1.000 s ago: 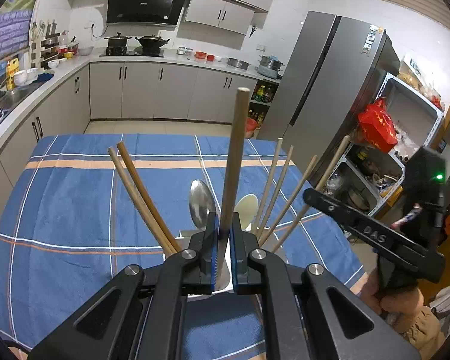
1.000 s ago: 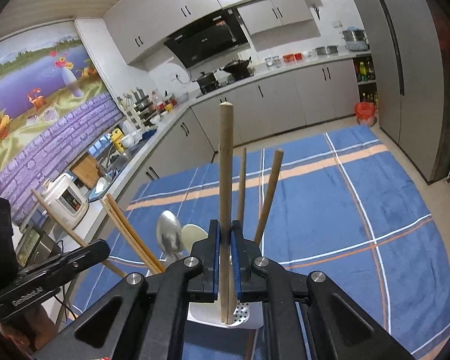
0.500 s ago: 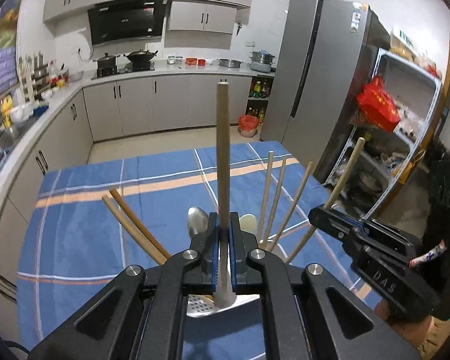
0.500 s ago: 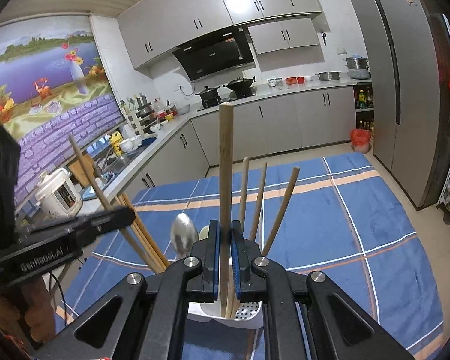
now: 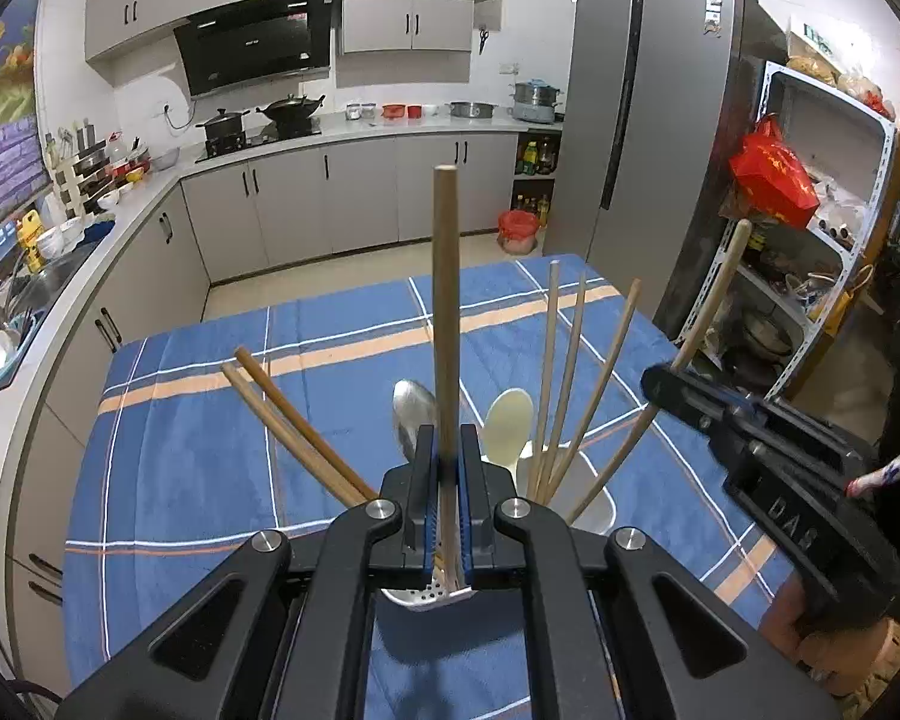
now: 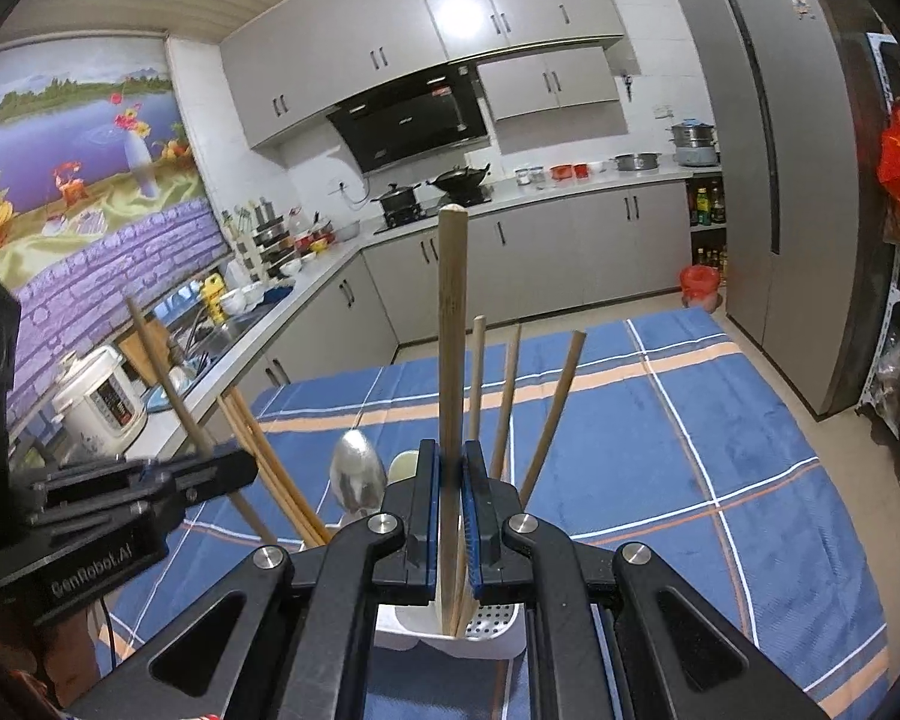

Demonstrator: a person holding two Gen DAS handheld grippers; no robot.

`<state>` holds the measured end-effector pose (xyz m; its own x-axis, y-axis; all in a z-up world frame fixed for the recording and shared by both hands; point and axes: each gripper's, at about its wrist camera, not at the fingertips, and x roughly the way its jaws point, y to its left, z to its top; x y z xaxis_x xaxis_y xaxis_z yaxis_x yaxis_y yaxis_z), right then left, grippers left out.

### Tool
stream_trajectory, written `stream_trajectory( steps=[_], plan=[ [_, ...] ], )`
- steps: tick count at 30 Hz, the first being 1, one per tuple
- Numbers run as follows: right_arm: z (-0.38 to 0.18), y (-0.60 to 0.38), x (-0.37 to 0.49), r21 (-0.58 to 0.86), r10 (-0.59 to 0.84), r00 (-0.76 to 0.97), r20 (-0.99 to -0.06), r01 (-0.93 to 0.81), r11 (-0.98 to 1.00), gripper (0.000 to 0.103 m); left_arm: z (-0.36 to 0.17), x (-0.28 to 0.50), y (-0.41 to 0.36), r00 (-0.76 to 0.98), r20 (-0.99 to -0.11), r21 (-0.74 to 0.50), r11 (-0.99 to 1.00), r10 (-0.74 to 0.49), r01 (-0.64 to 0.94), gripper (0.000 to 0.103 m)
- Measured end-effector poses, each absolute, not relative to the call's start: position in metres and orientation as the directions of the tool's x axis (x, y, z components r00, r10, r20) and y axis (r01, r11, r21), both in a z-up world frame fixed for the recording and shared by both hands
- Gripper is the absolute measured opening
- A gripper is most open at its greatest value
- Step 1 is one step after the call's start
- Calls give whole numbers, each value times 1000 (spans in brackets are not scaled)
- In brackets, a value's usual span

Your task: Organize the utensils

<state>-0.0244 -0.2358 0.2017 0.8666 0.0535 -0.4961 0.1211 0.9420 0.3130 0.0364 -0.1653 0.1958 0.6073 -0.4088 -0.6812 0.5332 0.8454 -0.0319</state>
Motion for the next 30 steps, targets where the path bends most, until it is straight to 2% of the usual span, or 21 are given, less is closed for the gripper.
stream_trajectory(
  steps=[11, 17, 30],
  plan=[
    [205, -235, -25, 297, 30, 868, -496, 137, 945, 8, 194, 30, -166, 609, -691, -21, 854, -389, 521, 5],
    [206, -227, -22, 242, 11, 858, -514, 132, 961, 8, 195, 30, -167, 621, -683, -11, 856, -384, 517, 5],
    [190, -232, -13, 248, 15, 828, -561, 151, 957, 8, 163, 47, -168, 582, -741, -25, 881, -333, 472, 5]
  ],
)
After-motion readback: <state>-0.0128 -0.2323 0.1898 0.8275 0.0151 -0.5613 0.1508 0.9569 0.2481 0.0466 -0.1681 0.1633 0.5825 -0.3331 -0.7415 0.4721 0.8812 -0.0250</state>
